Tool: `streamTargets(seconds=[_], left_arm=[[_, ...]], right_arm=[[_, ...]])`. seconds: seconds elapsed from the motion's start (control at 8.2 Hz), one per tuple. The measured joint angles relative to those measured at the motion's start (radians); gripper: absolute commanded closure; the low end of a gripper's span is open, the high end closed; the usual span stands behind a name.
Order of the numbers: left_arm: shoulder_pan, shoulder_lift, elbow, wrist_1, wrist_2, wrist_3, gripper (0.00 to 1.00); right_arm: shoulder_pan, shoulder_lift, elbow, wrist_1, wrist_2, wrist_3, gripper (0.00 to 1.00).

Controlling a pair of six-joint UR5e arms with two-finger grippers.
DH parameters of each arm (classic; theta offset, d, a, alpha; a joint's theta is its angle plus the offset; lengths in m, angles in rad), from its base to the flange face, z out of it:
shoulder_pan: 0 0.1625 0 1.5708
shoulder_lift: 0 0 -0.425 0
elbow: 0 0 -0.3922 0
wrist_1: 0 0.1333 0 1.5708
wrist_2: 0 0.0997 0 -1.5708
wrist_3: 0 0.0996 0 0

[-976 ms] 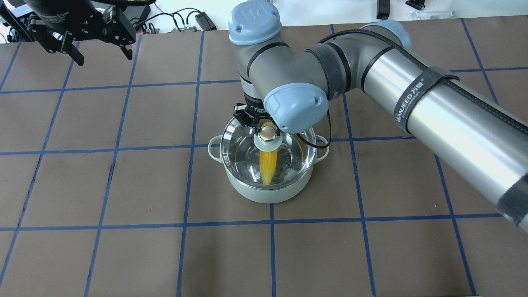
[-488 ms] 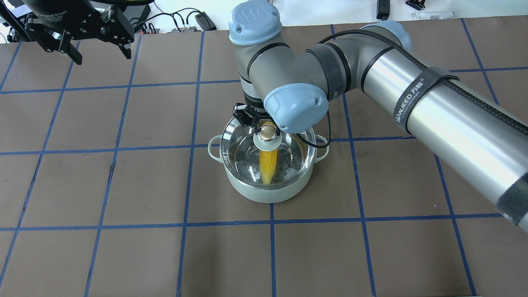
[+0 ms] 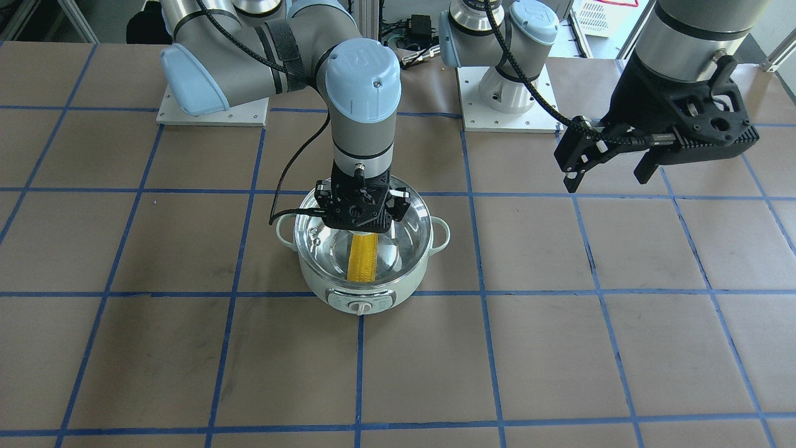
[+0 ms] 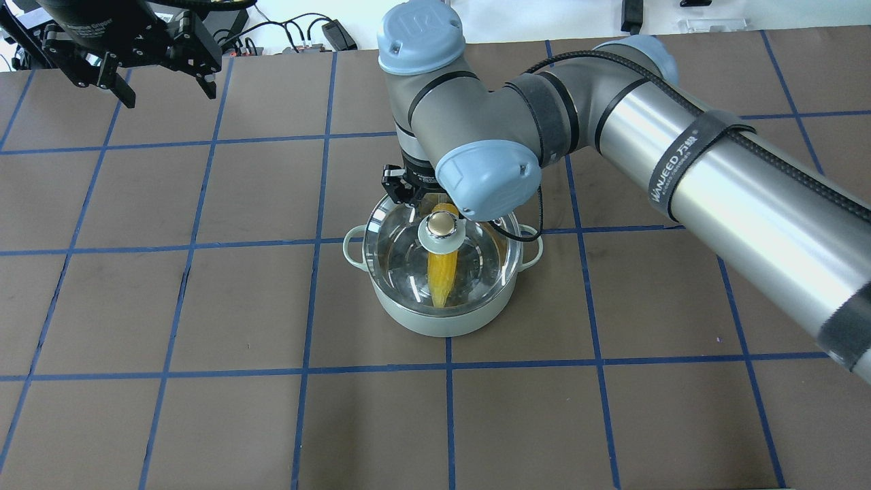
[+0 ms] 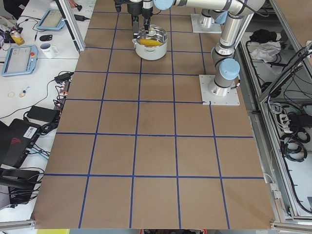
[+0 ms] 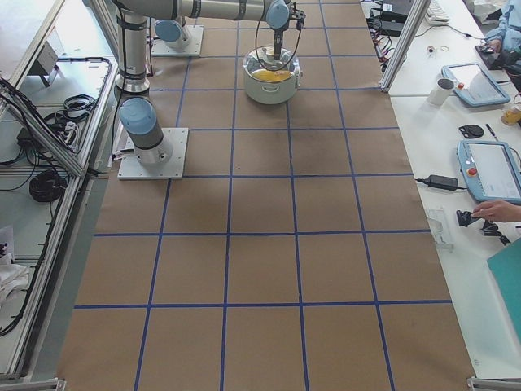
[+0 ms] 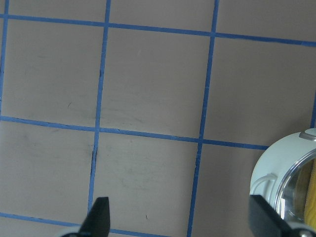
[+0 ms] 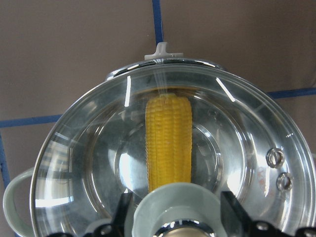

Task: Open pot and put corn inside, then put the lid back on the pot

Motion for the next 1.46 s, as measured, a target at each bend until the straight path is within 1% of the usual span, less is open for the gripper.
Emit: streamTargets(seconds=[0.37, 0.49, 0.98, 1.22, 1.34, 1.46], left_arm=[[-0.001, 0.003, -0.001, 0.0, -0.001, 0.0, 0.0], [0.0, 0.002, 0.0, 0.0, 0.0, 0.0, 0.0], [-0.001, -0.001, 0.0, 0.002, -0.005, -0.001, 0.0], [-0.001, -0.004, -0.001, 0.002, -0.009, -0.001, 0.0], [-0.001, -0.005, -0.002, 0.002, -0.007, 0.0, 0.0], [0.0, -0.004, -0.003, 0.001, -0.004, 0.0, 0.0]], right_arm=[[-0.001, -0.012, 0.014, -0.016, -0.002, -0.01, 0.0], [-0.003, -0.037, 0.015, -0.009, -0.008, -0.015, 0.0], [-0.047, -0.242, 0.007, 0.151, -0.021, -0.048, 0.0], [-0.075, -0.288, 0.003, 0.215, -0.032, -0.067, 0.0], [-0.115, -0.309, 0.0, 0.243, -0.035, -0.132, 0.0], [-0.194, -0.339, -0.003, 0.276, -0.035, -0.226, 0.0]])
